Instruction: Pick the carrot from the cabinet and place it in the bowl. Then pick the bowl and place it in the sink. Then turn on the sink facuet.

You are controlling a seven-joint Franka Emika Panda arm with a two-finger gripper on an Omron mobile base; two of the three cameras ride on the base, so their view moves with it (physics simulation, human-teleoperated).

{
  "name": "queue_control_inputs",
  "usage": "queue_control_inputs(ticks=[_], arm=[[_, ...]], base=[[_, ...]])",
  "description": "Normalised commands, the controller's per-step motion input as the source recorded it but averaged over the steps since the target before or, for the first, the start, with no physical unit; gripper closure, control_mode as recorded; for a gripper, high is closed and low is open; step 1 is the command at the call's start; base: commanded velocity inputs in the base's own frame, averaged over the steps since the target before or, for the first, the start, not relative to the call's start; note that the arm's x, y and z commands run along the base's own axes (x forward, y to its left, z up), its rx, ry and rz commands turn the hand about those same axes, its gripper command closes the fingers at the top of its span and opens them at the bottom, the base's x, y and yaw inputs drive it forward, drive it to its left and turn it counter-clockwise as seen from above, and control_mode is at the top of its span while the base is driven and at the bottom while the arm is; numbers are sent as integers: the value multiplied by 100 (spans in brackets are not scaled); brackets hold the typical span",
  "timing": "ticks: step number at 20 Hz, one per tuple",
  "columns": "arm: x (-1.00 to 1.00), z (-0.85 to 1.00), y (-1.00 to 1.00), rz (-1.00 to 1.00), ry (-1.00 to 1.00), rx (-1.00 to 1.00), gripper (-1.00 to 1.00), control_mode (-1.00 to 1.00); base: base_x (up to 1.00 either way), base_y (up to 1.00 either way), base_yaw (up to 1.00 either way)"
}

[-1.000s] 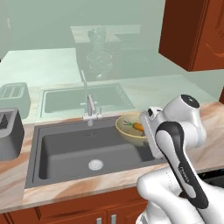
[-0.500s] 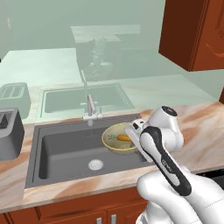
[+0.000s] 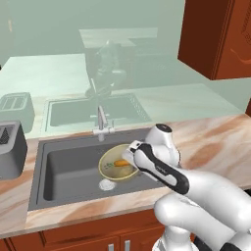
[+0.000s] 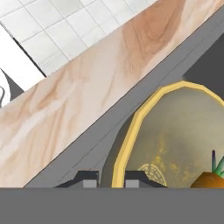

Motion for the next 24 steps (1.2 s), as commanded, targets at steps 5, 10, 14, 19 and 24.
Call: queue_control_inputs(ticks=[5,10,14,19,24], arm=[[48,-44,12,28,0,-5,100,-100],[59,-12,-1,23,0,0,100,-100],[58,-11,-8,17,0,2,100,-100],[47,-35,0,13,1,3,100,-100],[19,-43,0,11,3,4,100,-100]], base=[[0,0,0],[0,0,0],[0,0,0],[0,0,0],[0,0,0]])
